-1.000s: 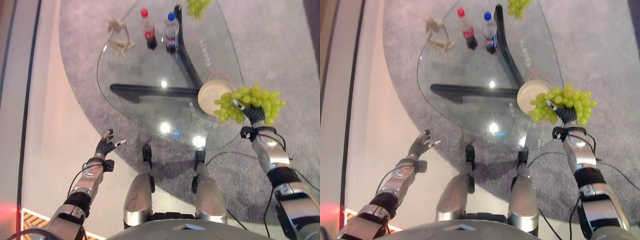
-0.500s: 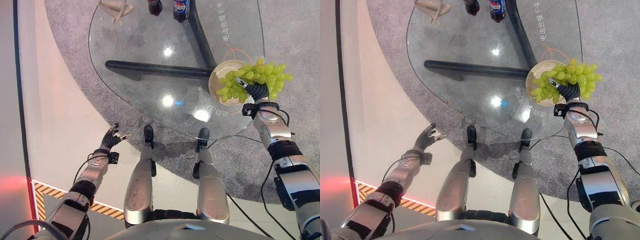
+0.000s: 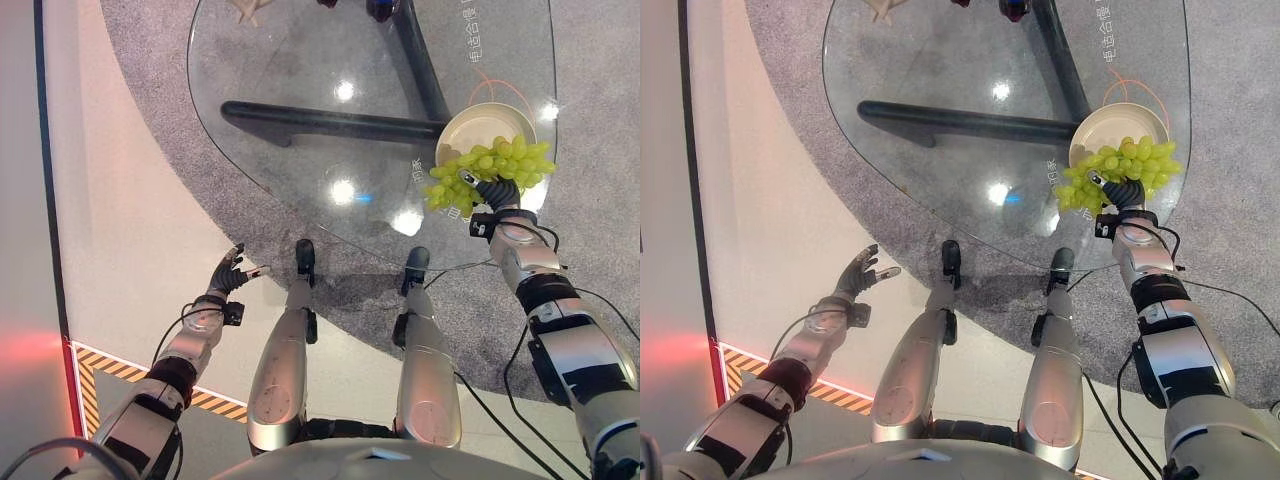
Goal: Pick up fruits into the plate
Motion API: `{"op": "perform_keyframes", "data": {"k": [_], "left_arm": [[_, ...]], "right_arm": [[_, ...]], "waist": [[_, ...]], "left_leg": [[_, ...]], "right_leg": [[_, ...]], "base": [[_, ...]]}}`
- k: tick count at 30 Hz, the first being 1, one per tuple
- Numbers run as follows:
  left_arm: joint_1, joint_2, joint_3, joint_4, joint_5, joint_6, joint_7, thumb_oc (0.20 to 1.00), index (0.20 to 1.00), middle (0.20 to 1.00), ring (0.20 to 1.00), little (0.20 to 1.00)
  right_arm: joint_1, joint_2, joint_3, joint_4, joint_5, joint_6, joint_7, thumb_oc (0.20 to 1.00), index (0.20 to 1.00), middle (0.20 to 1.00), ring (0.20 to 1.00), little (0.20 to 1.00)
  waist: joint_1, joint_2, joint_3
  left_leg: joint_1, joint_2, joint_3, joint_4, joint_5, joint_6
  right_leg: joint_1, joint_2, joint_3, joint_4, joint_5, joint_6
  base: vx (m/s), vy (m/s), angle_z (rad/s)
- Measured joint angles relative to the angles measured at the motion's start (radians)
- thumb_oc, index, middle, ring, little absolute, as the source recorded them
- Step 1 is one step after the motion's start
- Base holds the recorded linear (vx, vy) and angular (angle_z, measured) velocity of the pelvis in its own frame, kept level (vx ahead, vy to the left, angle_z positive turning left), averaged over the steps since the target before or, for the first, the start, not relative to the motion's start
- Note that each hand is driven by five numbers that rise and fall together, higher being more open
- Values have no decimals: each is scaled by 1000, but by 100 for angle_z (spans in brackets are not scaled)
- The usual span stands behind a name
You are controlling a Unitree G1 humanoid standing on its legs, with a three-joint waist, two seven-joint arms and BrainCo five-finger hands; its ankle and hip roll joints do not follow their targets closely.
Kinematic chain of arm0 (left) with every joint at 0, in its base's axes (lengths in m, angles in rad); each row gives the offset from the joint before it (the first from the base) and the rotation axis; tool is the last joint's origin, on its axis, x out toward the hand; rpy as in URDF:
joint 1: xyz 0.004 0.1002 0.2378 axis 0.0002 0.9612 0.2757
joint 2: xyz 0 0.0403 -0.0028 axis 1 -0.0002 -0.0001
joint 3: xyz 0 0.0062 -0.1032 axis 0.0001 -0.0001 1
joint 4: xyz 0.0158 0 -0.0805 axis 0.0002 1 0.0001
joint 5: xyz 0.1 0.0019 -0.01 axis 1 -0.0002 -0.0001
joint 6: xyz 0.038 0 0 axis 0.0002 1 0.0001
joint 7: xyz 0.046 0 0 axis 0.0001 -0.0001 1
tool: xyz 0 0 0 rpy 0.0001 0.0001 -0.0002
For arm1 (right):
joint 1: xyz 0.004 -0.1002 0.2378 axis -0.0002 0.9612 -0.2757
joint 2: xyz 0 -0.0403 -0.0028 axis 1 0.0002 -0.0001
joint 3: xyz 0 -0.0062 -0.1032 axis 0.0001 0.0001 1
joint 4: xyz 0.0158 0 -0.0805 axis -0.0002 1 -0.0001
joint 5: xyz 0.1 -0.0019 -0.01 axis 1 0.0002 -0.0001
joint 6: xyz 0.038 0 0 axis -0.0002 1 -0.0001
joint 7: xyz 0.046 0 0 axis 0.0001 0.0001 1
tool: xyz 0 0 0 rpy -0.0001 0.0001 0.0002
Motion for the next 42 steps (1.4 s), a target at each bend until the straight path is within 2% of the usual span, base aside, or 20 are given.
{"op": "perform_keyframes", "data": {"k": [6,7,9,10,11,12,14,15,19,20,21,22,23,33,38,40,41,42], "left_arm": [[-1,-4,-8,-1,-8,0,6,1000,1000,1000,1000,1000],[-1,-4,-8,-1,-8,0,9,1000,1000,1000,1000,1000],[-3,-4,-9,-1,-10,0,11,1000,1000,1000,1000,1000],[-4,-4,-9,0,-14,0,11,1000,1000,1000,1000,1000],[-6,-4,-9,0,-17,0,11,1000,1000,1000,1000,1000],[-8,-5,-9,0,-17,0,11,1000,1000,1000,1000,1000],[-10,-7,-9,0,-17,1,11,1000,1000,1000,1000,1000],[-10,-7,-9,-1,-17,1,11,1000,1000,1000,1000,1000],[-10,-8,-9,0,-17,1,12,1000,1000,1000,1000,1000],[-10,-8,-9,0,-17,1,12,1000,1000,1000,1000,1000],[-11,-7,-9,0,-17,1,12,1000,1000,1000,1000,1000],[-11,-8,-9,0,-17,1,12,1000,1000,1000,1000,1000],[-12,-8,-10,0,-18,1,12,1000,1000,1000,1000,1000],[-16,-12,-12,2,-38,1,12,1000,1000,1000,1000,1000],[-16,-12,-12,2,-38,1,12,1000,1000,1000,1000,1000],[-17,-13,-12,3,-39,0,11,1000,1000,1000,1000,1000],[-17,-13,-12,4,-40,0,10,1000,1000,1000,1000,1000],[-17,-13,-12,5,-42,0,10,1000,1000,1000,1000,1000]], "right_arm": [[-11,14,2,52,-28,21,-22,200,200,200,200,200],[-16,19,2,58,-29,26,-30,313,313,313,313,313],[-29,27,2,74,-29,40,-51,699,699,699,699,699],[-36,27,3,75,-29,46,-64,630,630,630,630,630],[-44,28,3,75,-29,51,-73,595,595,595,595,595],[-55,28,6,76,-29,60,-87,492,492,492,492,492],[-69,27,9,76,-29,73,-110,404,404,404,404,404],[-79,27,10,76,-29,86,-122,460,460,460,460,460],[-116,26,10,84,-29,109,-152,520,520,520,520,520],[-120,25,10,84,-29,110,-160,498,498,498,498,498],[-125,25,10,85,-29,116,-172,357,357,357,357,357],[-128,25,10,85,-29,121,-175,250,250,250,250,250],[-131,25,10,87,-29,125,-177,200,200,200,200,200],[-147,18,40,60,-52,166,-231,200,200,200,200,200],[-145,16,60,30,-146,198,-293,200,200,200,200,200],[-145,1,106,9,-227,237,-322,200,200,200,200,200],[-144,-8,119,2,-265,258,-326,297,297,297,297,297],[-143,-13,121,-2,-301,282,-334,288,288,288,288,288]], "waist": [[-1,0,0],[-1,0,0],[-1,0,0],[0,1,-1],[0,2,-1],[-1,2,-1],[-1,2,-1],[0,2,-1],[1,2,-1],[2,2,-1],[3,3,-1],[4,3,-1],[4,3,-1],[5,3,-1],[6,2,-1],[6,2,-1],[6,2,-1],[6,2,-1]], "left_leg": [[-6,0,-1,8,3,2],[-7,0,-1,10,3,2],[-9,0,0,11,3,2],[-15,0,2,11,3,2],[-23,0,1,13,4,2],[-31,0,1,14,6,2],[-34,0,1,14,8,2],[-34,0,2,14,8,2],[-40,-1,3,14,10,3],[-40,-1,3,14,10,3],[-40,-1,3,13,10,3],[-40,-1,3,13,10,3],[-40,-1,3,13,10,3],[-39,-1,4,14,10,3],[-35,-2,5,14,10,3],[-24,-2,4,14,10,3],[-15,-2,4,14,10,3],[-4,-2,4,13,10,3]], "right_leg": [[-12,-3,1,22,-4,0],[-13,-3,1,23,-4,0],[-21,-3,5,32,-5,1],[-30,-4,8,39,-6,1],[-37,-4,8,40,-6,1],[-47,-4,8,45,-6,1],[-54,-4,9,51,-6,1],[-55,-4,10,52,-6,1],[-62,-4,12,54,-6,1],[-62,-4,12,54,-6,1],[-63,-4,12,53,-6,1],[-63,-4,12,53,-6,1],[-63,-4,12,53,-6,1],[-62,-5,13,54,-6,0],[-58,-4,14,55,-2,-4],[-46,-4,14,54,-2,-5],[-36,-4,14,55,-2,-5],[-24,-4,14,54,-2,-5]], "base": [[-32,9,0],[-41,2,0],[-39,2,-3],[-41,1,-3],[-34,1,-1],[0,0,0],[-34,4,-1],[-33,5,-2],[0,0,0],[0,0,0],[0,0,0],[0,0,0],[0,0,0],[0,0,0],[5,6,0],[29,30,2],[27,13,4],[27,11,4]]}}
